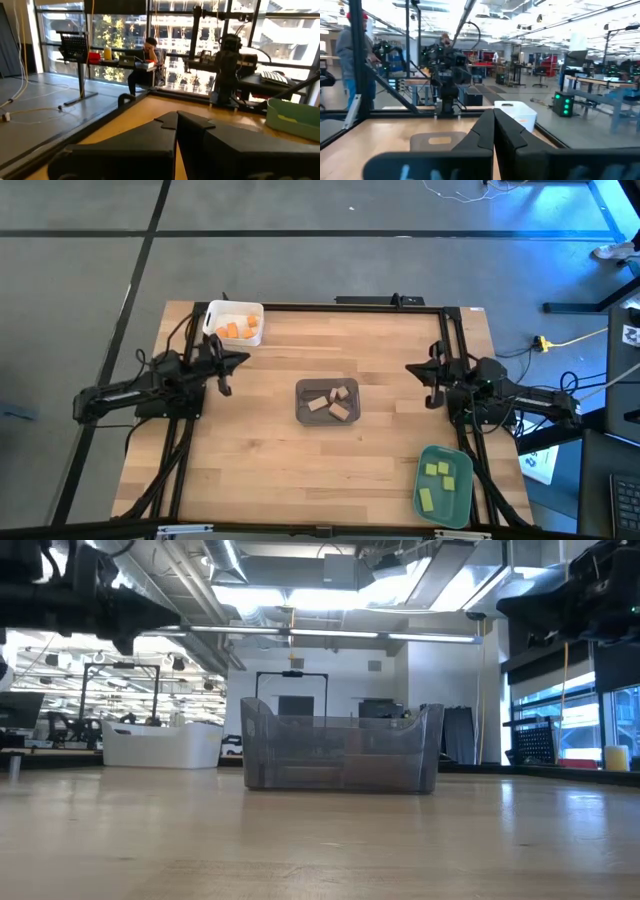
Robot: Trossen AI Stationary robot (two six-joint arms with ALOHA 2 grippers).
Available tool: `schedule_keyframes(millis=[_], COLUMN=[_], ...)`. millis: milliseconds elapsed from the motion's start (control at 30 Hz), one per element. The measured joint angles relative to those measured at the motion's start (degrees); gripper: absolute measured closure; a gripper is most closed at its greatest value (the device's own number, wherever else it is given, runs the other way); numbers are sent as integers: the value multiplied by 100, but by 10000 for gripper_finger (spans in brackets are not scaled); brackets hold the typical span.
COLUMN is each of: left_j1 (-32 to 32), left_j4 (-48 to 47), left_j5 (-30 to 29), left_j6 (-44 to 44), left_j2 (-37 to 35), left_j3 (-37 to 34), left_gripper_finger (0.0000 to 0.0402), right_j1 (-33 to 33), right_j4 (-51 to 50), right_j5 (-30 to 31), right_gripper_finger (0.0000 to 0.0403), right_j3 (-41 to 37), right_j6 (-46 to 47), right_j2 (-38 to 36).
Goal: Sort & place blocks by color
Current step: Return to Home Position
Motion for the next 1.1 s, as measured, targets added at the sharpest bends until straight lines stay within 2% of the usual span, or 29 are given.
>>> schedule_keyframes(millis=[167,367,467,1100], left_j1=[0,-2,0,0], left_j4=[4,-23,-69,-81], left_j5=[57,375,290,304], left_j6=[-90,181,188,191], left_j2=[0,2,1,2], left_j3=[-185,-185,-185,-185], left_gripper_finger=[402,402,401,401], right_j1=[0,0,0,0], right_j4=[-5,-112,-142,-142], right_j5=[-282,-290,-273,-229], right_gripper_finger=[403,403,403,402], right_j3=[0,0,0,4], right_j6=[10,374,606,431], right_j2=[0,0,0,0])
